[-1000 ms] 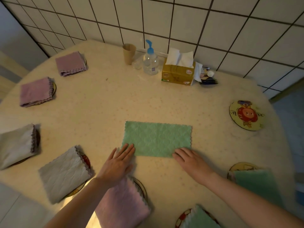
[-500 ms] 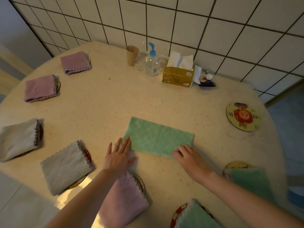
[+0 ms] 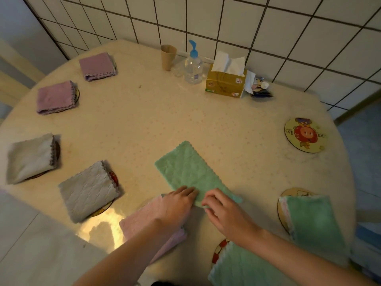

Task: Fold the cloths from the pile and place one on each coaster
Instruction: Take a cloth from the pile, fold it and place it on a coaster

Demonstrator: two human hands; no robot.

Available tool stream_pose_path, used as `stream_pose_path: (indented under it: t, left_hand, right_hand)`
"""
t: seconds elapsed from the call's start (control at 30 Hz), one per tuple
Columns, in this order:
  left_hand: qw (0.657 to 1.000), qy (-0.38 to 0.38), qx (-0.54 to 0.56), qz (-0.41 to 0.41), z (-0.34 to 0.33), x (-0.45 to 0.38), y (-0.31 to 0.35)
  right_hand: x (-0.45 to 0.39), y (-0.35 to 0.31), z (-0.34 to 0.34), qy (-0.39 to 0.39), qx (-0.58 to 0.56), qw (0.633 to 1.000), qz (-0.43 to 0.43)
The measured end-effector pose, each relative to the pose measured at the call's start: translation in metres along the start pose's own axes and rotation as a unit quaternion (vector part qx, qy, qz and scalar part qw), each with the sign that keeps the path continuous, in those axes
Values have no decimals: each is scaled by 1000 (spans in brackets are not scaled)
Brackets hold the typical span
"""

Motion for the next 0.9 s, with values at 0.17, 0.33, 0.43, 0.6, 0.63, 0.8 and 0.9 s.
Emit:
stream_pose_path:
  t: [0.17, 0.33, 0.43, 0.6, 0.63, 0.8, 0.9]
  left_hand:
    - [997, -8, 80, 12, -5, 14, -5]
    - [990, -2, 142, 2, 7, 27, -12]
    - [985, -14, 171, 13, 4, 30, -15]
    - [973, 25, 219, 62, 14, 33, -20]
    - [965, 36, 248, 82, 15, 33, -23]
    - [819, 135, 448, 332, 2, 35, -59]
    - [674, 200, 579, 413, -7, 32, -72]
  right_hand:
    - [-24, 45, 3, -64, 104, 991, -51]
    - [-37, 63, -17, -205, 237, 950, 16]
    - [-37, 69, -32, -222, 245, 942, 56]
    - [-44, 85, -40, -227, 172, 957, 45]
    - [-47, 89, -39, -236, 138, 962, 20]
    - [-78, 102, -21, -126, -158, 960, -193]
    - [-106, 96, -24, -64, -217, 941, -253]
Point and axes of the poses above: each hand's wrist, its own x-axis away from the middle knuckle, its own z-axis out of the back of the hand, y = z × x, the point moved 7 cm from there along -x, towards the middle knuckle, and after that the axes turned 11 degrees about -z, right-handed, at the moved point
